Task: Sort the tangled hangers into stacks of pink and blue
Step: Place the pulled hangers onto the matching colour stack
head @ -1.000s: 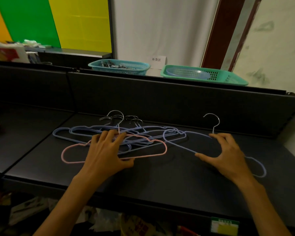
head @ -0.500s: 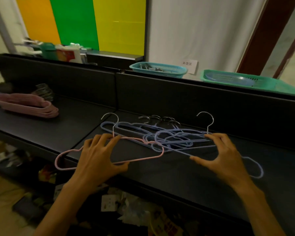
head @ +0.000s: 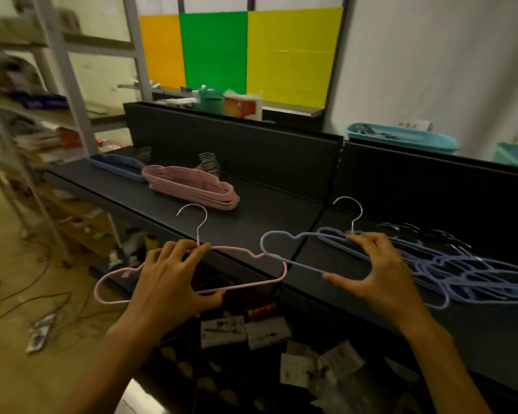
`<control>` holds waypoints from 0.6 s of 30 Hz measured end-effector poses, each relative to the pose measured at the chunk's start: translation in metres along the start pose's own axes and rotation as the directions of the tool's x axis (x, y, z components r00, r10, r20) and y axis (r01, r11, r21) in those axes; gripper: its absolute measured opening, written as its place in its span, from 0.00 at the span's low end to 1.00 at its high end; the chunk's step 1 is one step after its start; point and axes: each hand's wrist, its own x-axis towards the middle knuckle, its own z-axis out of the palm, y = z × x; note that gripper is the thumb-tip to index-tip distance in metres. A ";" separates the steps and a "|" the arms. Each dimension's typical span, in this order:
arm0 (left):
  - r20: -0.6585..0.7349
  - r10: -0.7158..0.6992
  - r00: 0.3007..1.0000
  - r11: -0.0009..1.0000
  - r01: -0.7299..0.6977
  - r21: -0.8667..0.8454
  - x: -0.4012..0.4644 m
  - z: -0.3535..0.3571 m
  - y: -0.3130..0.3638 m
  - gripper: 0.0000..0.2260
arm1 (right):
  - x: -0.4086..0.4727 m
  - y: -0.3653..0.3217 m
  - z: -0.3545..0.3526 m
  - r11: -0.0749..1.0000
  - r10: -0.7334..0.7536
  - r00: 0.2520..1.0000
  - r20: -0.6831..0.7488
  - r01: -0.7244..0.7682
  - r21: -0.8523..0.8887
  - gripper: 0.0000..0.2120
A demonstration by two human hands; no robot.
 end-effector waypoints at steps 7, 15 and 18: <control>-0.016 -0.088 0.996 0.996 0.088 -0.007 -0.001 0.000 -0.103 0.40 | 0.049 -0.080 0.062 0.999 -0.039 0.999 0.038 0.038 0.029 0.44; -0.002 -0.099 0.995 0.995 0.099 -0.023 0.044 0.023 -0.181 0.40 | 0.111 -0.115 0.127 1.000 -0.015 1.000 0.026 0.015 -0.003 0.43; 0.007 -0.069 0.998 0.997 0.069 -0.031 0.080 0.030 -0.202 0.41 | 0.136 -0.120 0.146 1.000 0.003 1.000 0.000 -0.003 -0.017 0.41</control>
